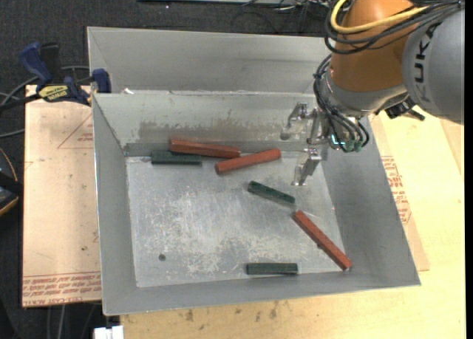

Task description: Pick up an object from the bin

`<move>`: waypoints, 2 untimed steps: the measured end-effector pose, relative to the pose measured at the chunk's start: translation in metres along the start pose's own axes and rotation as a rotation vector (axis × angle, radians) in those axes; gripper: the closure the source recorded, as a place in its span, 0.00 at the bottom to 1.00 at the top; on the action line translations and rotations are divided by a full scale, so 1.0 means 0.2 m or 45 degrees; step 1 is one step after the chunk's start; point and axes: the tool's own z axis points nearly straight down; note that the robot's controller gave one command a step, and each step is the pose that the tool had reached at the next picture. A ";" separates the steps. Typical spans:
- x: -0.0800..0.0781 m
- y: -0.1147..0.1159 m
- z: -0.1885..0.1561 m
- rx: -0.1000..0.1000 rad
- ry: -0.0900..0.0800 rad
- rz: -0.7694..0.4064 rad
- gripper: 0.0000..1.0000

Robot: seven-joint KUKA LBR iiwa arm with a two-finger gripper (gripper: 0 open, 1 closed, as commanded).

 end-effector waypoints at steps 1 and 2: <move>-0.01 0.00 -0.02 0.000 -0.011 0.000 0.00; 0.02 0.00 0.18 0.001 -0.021 -0.041 0.00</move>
Offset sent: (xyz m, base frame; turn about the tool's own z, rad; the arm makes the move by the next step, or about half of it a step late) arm -0.0285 -0.0029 -0.1519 -0.1125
